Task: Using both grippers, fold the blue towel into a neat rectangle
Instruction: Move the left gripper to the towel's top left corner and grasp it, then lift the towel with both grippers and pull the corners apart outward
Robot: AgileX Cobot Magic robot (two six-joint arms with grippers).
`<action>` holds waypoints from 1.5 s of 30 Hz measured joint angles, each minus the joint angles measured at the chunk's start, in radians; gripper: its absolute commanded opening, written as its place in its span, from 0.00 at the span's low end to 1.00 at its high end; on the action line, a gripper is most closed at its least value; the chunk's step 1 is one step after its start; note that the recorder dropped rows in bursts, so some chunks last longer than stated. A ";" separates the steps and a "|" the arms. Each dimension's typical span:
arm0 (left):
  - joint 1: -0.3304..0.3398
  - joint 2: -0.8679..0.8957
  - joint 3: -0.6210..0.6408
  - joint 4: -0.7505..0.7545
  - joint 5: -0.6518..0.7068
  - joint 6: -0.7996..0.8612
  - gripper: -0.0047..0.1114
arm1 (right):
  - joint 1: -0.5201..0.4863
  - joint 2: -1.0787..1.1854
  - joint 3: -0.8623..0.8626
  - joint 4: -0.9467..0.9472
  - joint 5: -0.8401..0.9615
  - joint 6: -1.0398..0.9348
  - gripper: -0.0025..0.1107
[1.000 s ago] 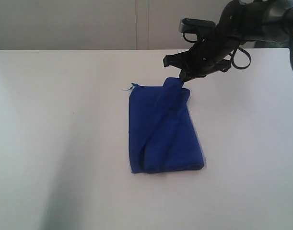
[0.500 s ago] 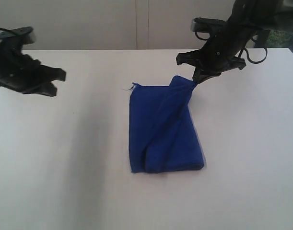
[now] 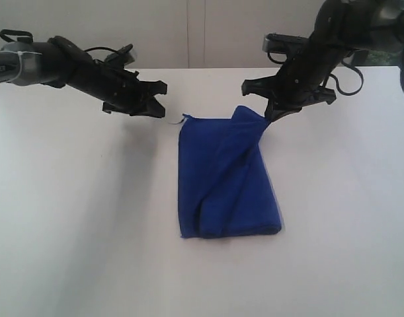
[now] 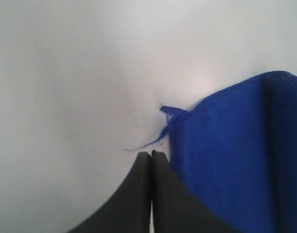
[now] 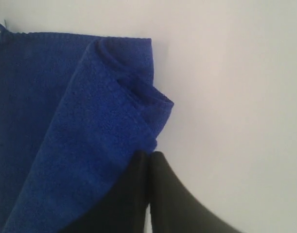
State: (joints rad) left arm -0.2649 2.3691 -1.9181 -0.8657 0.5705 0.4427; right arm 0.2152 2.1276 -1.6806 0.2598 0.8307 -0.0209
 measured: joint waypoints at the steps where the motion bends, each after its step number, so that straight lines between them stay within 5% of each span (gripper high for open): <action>1: -0.008 0.013 -0.017 0.000 0.000 0.007 0.10 | 0.000 0.005 0.000 0.000 0.000 0.002 0.02; 7: -0.068 0.048 -0.054 -0.002 -0.015 0.056 0.41 | 0.000 0.029 0.000 0.000 -0.001 0.004 0.02; 22: -0.101 0.085 -0.060 -0.028 -0.119 0.108 0.43 | 0.000 0.029 -0.001 0.000 -0.001 0.006 0.02; 25: -0.103 0.091 -0.063 -0.037 -0.120 0.112 0.40 | 0.000 0.029 -0.001 0.000 -0.001 0.006 0.02; 31: -0.103 0.102 -0.066 -0.048 -0.107 0.124 0.04 | 0.000 0.029 -0.001 0.000 -0.001 0.006 0.02; 38: -0.097 0.095 -0.066 -0.038 -0.082 0.136 0.04 | 0.000 0.029 -0.001 0.000 -0.001 0.006 0.02; 45: 0.011 -0.052 -0.060 0.151 0.204 0.051 0.04 | 0.000 -0.067 -0.001 -0.037 0.018 0.006 0.02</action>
State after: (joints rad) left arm -0.2543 2.3169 -1.9777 -0.7146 0.7741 0.4941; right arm 0.2152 2.0605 -1.6813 0.2230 0.8487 -0.0148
